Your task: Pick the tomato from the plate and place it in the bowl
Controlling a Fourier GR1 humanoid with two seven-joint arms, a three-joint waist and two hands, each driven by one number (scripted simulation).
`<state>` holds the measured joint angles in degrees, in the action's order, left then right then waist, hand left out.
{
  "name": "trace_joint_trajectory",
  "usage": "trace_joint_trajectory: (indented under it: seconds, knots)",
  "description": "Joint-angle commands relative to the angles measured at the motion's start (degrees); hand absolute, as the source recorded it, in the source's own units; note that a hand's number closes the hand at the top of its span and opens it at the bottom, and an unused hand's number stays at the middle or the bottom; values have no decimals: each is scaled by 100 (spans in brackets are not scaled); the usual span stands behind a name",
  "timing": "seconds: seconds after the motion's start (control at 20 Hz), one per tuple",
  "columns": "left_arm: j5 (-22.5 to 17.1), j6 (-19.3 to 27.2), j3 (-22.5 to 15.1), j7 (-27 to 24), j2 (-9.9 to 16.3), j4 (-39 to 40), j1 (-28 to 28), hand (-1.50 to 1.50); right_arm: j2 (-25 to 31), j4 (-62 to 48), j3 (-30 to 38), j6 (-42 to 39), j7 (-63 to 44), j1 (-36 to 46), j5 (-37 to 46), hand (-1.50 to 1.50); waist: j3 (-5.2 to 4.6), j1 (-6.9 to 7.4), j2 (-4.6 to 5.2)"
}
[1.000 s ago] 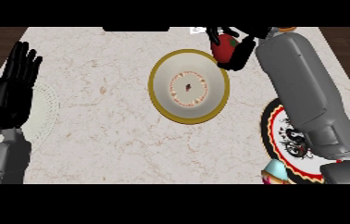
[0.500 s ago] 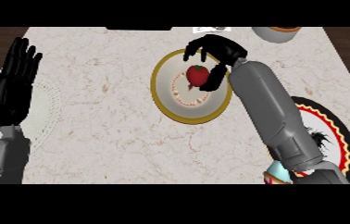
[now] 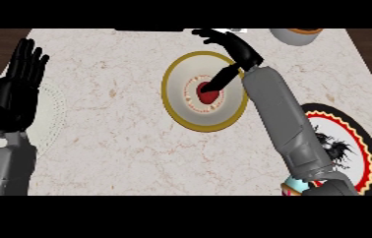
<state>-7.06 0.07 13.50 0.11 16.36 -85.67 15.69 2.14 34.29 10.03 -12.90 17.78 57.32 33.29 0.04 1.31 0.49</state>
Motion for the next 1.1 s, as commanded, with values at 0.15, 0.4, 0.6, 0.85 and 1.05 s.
trace_joint_trajectory:
  seconds: [0.15,0.4,0.6,0.85,1.05]
  knots:
    - [79,-13,-104,6,-40,-239,-197,0,950,-640,1035,190,437,308,-668,-150,3,87,34]
    - [-54,-140,-11,-141,-19,31,-58,0,1759,-1227,1571,-209,352,481,-1062,-150,2,97,64]
    - [108,-31,-136,-168,-71,20,98,0,2160,-1706,1786,-398,968,286,-1188,-150,11,197,116]
    - [-37,-126,0,-89,59,61,238,0,2934,-2012,1987,-1114,1291,187,-1334,-150,20,277,160]
    - [88,-28,-210,-198,-178,85,245,0,3370,-2171,1953,-1601,1507,137,-1272,-150,28,335,211]
